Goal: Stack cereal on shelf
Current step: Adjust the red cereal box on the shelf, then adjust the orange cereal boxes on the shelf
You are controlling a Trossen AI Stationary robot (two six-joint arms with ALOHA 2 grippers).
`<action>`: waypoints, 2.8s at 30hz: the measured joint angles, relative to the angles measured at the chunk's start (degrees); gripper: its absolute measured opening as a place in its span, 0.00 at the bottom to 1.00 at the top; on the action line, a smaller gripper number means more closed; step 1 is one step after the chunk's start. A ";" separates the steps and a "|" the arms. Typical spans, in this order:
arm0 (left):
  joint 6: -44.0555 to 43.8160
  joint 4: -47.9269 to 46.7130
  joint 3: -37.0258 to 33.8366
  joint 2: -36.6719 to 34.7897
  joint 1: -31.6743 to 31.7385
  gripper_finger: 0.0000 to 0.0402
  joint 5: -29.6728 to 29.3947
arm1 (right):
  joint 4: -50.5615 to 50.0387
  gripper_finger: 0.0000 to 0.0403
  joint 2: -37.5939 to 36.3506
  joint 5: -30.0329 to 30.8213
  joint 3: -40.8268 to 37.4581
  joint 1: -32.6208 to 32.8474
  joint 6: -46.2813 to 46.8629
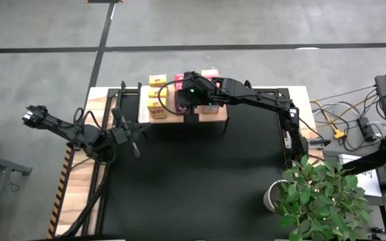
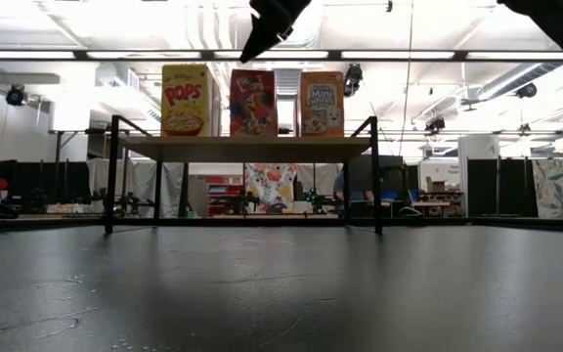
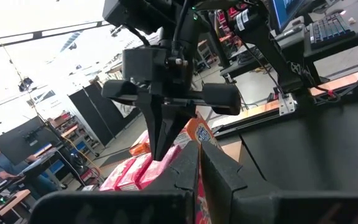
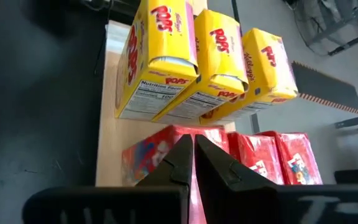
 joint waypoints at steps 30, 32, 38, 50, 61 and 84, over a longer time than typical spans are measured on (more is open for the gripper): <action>0.20 -0.09 0.00 0.00 0.01 0.00 -0.01 | 1.48 0.02 -0.31 -6.49 -2.15 -8.63 -0.48; 0.22 -0.09 0.00 0.00 -0.01 0.00 0.00 | 1.81 0.02 -0.31 -6.49 -2.16 -8.61 -0.48; 0.42 -0.11 0.00 0.00 -0.01 0.00 -0.02 | 1.96 0.02 -0.31 -6.49 -2.23 -8.61 -0.50; 0.44 -0.11 0.00 0.00 -0.01 0.00 0.00 | 3.21 0.02 -0.31 -7.06 -2.99 -8.41 -0.22; 0.59 -0.54 0.00 0.00 -0.01 0.00 -0.02 | 2.19 0.02 -0.89 -7.04 -0.37 -7.59 -0.20; -7.87 -15.58 -3.00 -16.55 -3.52 0.00 4.03 | 21.73 0.02 -29.87 -12.92 -36.38 4.00 0.70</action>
